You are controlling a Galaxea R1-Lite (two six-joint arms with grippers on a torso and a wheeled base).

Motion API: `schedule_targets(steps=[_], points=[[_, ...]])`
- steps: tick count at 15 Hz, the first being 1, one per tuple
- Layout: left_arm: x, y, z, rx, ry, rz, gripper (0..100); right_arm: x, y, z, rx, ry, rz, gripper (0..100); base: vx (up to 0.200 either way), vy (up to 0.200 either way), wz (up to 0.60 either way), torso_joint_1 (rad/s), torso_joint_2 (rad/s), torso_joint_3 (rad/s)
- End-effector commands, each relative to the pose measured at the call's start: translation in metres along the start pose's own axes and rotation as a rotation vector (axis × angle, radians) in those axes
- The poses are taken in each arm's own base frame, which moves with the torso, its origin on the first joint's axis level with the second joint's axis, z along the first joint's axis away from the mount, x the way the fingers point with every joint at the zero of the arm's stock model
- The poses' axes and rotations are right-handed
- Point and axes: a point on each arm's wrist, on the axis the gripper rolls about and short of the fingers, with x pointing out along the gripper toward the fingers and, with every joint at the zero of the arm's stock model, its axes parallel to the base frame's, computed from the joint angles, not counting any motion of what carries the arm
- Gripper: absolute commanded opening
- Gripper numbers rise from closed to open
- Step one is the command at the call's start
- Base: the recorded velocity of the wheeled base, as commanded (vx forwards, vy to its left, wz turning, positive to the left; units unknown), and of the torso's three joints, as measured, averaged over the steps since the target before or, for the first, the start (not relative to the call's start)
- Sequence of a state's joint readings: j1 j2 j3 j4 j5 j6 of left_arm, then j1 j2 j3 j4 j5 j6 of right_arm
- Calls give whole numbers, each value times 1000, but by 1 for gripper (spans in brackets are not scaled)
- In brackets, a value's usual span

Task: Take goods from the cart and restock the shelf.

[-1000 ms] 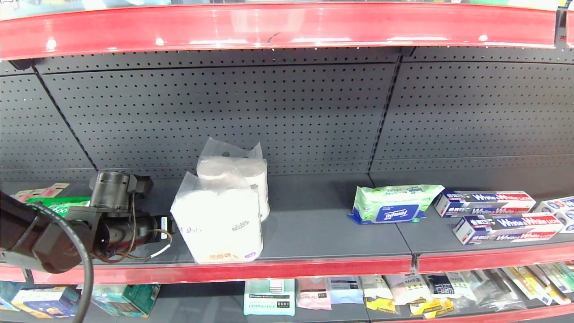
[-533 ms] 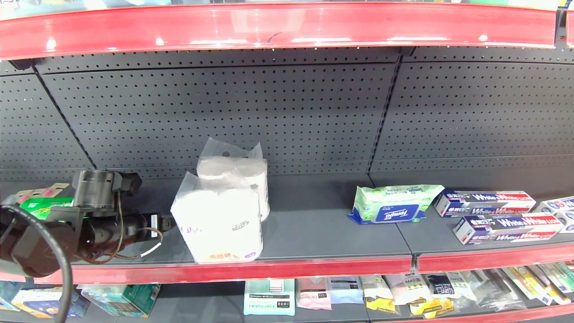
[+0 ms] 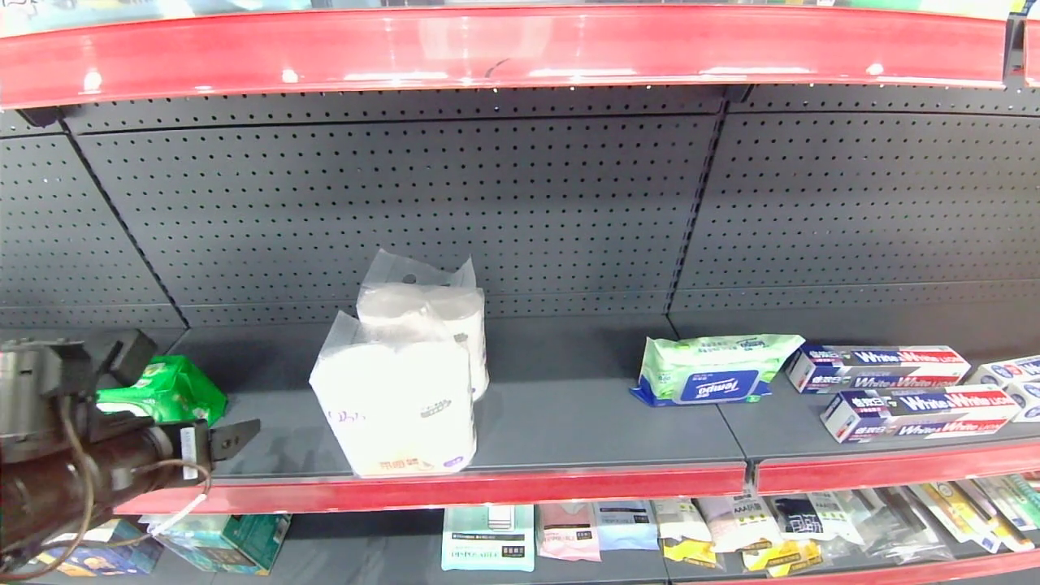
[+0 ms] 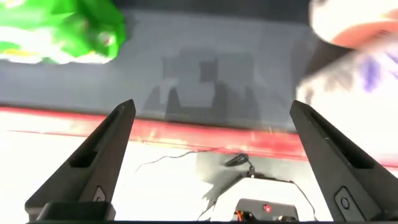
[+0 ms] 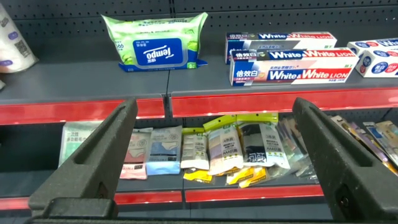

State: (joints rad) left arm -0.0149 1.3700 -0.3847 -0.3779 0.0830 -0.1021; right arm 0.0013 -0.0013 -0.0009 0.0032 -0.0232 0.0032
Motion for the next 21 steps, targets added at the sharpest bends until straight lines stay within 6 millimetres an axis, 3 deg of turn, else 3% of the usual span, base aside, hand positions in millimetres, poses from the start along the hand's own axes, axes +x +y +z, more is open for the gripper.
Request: schedule_targets(steps=[1, 3, 5, 6, 7, 9, 12, 21], points=[[-67, 9, -24, 26, -199, -27, 100, 0, 0, 0, 0, 0, 0, 100, 0, 0, 0, 0, 0, 0], [-89, 11, -36, 27, -292, -51, 100, 0, 0, 0, 0, 2, 0, 100, 0, 0, 0, 0, 0, 0], [-111, 14, -66, 44, -383, -143, 100, 0, 0, 0, 0, 0, 0, 100, 0, 0, 0, 0, 0, 0], [-111, 14, -67, 47, -385, -148, 100, 0, 0, 0, 0, 0, 0, 100, 0, 0, 0, 0, 0, 0], [-121, 16, -89, 64, -406, -166, 100, 0, 0, 0, 0, 2, 0, 100, 0, 0, 0, 0, 0, 0], [-134, 19, -108, 76, -428, -174, 100, 0, 0, 0, 0, 0, 0, 100, 0, 0, 0, 0, 0, 0], [-145, 25, -154, 125, -504, -193, 100, 0, 0, 0, 0, 0, 0, 100, 0, 0, 0, 0, 0, 0], [-142, 31, -159, -25, -620, 120, 100, 0, 0, 0, 0, 0, 0, 100, 0, 0, 0, 0, 0, 0]])
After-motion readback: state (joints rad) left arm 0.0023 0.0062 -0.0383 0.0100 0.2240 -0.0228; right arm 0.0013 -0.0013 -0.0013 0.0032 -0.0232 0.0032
